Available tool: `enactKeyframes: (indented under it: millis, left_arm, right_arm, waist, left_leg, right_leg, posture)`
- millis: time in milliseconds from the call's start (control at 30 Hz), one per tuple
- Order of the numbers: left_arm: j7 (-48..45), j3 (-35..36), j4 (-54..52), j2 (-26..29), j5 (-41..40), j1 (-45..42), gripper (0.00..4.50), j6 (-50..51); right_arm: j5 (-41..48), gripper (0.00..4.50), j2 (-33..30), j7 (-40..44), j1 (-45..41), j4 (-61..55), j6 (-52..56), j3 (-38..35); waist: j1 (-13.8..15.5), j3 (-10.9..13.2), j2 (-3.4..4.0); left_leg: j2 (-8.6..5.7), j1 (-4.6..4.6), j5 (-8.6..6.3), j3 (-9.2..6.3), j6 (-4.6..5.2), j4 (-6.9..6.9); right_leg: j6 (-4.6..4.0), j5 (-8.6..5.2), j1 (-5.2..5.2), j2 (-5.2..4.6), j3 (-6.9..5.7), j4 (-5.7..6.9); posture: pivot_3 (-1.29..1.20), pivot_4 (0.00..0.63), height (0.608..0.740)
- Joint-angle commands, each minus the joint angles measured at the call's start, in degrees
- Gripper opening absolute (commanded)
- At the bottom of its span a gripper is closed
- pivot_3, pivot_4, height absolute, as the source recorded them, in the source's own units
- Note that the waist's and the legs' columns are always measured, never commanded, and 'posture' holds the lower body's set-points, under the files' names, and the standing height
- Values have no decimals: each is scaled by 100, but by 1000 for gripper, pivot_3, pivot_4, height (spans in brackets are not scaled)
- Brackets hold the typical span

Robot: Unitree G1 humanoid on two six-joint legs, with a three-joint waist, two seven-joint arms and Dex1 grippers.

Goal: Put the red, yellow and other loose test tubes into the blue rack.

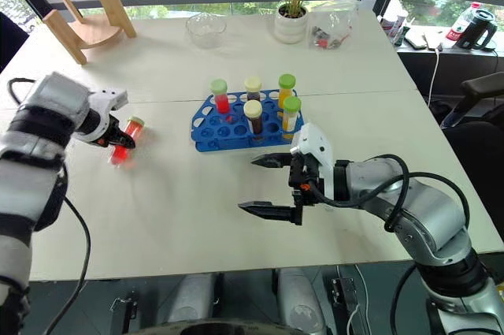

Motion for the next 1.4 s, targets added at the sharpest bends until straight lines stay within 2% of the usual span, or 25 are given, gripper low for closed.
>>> enactKeyframes:
  millis: [33,100,133,200,300,400,500,733,967,1400]
  left_arm:
    - [-545,1849,-1647,310,-1181,665,800,-1879]
    - [-760,2991,-2581,98,-2145,1188,800,-2038]
    - [-495,3511,-2914,-216,-2626,1282,800,-1676]
    - [77,3993,-3563,-981,-3129,1634,800,-1786]
    - [474,3943,-4221,-1688,-3215,2108,800,-2282]
    - [652,3570,-4548,-2400,-3232,2551,800,-2828]
    - [733,3240,-4511,-2759,-3088,2797,800,-3289]
    - [600,2626,-3967,-2942,-2686,3213,800,-4259]
    - [601,2433,-3399,-2934,-2428,3350,800,-4858]
    - [593,2048,-2533,-3035,-2027,3039,800,-5708]
  right_arm:
    - [355,4500,-253,181,388,-298,-83,-690]
    - [479,4500,-364,201,592,-368,-50,-907]
    - [615,4500,-391,165,630,-393,38,-978]
    - [811,4500,-429,73,630,-341,208,-1060]
    - [826,4500,-491,0,524,-146,333,-1062]
    - [790,4500,-396,-164,249,174,434,-990]
    - [734,4500,-399,-152,115,351,446,-938]
    - [624,4500,-476,-103,-80,534,428,-897]
    - [601,4500,-454,-191,-82,553,430,-939]
    - [622,4500,-242,-560,-100,527,437,-896]
  waist:
    - [18,0,-3]
    - [15,0,-3]
    - [26,-1,-5]
    - [52,-4,-3]
    - [34,-8,0]
    - [-5,-7,-3]
    - [1,-7,-3]
    - [3,-7,-1]
    - [15,-7,-1]
    - [10,-9,0]
  left_leg:
    - [0,-4,7,-1,-12,0]
    - [-2,-7,20,5,-36,-2]
    - [-4,-8,24,9,-43,-2]
    - [-7,-10,19,7,-35,4]
    - [-10,1,14,8,-25,27]
    - [-9,3,13,8,-25,46]
    - [-9,2,14,11,-25,51]
    - [-9,2,-1,9,1,50]
    - [-9,0,-1,9,1,51]
    - [-9,1,-3,10,5,51]
  right_leg:
    - [0,0,-1,-3,-3,0]
    - [1,1,-1,-14,-3,-5]
    - [1,1,-1,-21,-3,-6]
    - [6,4,4,-23,-6,-10]
    - [19,11,29,-23,-5,-10]
    - [26,18,33,-16,1,-4]
    - [29,21,34,-14,5,-4]
    - [28,20,33,-8,7,-7]
    - [28,20,33,-8,7,-9]
    - [29,20,36,-7,7,-14]
  posture:
    - [0,150,740]
    - [0,150,740]
    - [0,150,740]
    - [0,150,740]
    - [0,150,740]
    - [0,150,740]
    - [0,150,740]
    - [0,150,740]
    - [0,150,740]
    - [0,150,740]
